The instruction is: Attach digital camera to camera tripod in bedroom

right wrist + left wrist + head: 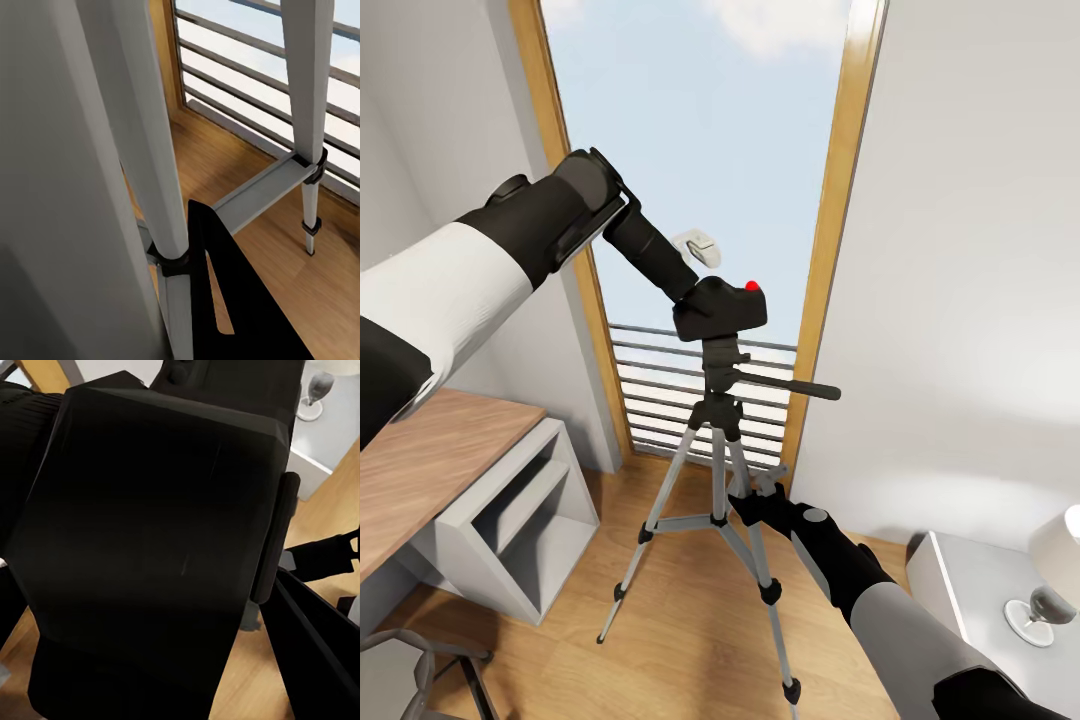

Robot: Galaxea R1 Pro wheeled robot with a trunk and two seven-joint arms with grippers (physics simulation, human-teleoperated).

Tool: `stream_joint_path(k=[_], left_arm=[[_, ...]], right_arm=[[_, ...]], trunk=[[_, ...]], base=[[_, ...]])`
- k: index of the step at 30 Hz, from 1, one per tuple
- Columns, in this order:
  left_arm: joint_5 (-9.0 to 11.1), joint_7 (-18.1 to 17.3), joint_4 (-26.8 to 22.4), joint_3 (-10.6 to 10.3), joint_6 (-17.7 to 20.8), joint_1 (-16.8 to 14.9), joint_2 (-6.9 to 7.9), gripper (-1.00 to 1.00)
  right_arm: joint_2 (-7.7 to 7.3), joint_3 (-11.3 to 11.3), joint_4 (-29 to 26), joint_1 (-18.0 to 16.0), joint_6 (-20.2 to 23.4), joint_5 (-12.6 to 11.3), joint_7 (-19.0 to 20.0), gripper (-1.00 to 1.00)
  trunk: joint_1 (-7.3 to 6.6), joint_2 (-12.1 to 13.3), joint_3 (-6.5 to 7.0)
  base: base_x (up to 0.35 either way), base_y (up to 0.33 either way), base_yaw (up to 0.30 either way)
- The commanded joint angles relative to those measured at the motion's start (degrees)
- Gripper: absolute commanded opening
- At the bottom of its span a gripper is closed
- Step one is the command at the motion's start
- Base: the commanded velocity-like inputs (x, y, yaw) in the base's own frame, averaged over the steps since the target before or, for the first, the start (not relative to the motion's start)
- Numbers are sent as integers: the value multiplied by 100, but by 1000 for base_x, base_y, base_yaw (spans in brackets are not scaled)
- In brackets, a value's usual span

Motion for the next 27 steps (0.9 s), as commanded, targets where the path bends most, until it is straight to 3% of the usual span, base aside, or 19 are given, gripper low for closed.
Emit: stream_joint_path(k=[1, 21, 22, 27], left_arm=[[59, 13, -4, -39, 57, -12, 8, -100], [46, 43, -8, -37, 55, -12, 14, -100], [48, 45, -8, -37, 56, -12, 13, 100], [67, 61, 53, -39, 60, -12, 10, 100]], right_arm=[[0, -3, -9, -5, 34, 7, 10, -100], [0, -3, -7, -5, 34, 31, 10, -100], [0, -3, -7, -5, 34, 31, 10, -100], [0, -8, -10, -5, 34, 33, 9, -100]], trunk=[[4, -13, -13], [4, -13, -13], [4, -13, -13], [4, -13, -13]], base=[[0, 0, 0], [0, 0, 0], [0, 0, 0], [0, 0, 0]])
